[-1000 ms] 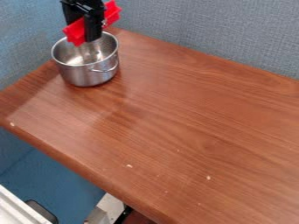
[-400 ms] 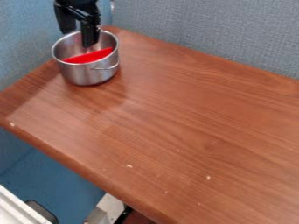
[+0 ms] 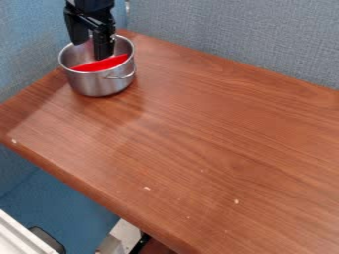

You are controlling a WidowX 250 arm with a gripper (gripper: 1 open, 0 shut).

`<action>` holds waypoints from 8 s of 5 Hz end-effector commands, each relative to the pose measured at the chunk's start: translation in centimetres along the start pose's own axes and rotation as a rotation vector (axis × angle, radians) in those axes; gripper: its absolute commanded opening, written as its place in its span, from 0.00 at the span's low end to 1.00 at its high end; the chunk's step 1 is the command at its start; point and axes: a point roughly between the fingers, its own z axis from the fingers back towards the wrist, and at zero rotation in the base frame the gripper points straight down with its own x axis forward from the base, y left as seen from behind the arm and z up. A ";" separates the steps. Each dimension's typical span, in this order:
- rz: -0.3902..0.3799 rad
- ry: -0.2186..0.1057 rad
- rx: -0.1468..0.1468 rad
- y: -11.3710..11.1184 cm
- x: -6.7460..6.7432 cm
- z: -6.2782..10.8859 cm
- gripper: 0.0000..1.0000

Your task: Put the red object in the metal pot

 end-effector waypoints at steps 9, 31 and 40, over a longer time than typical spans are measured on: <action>-0.422 -0.028 0.011 1.2 3.1 -0.7 1.00; -0.228 -0.080 0.072 4.2 0.9 0.6 1.00; 0.211 -0.041 0.081 0.6 1.1 2.0 1.00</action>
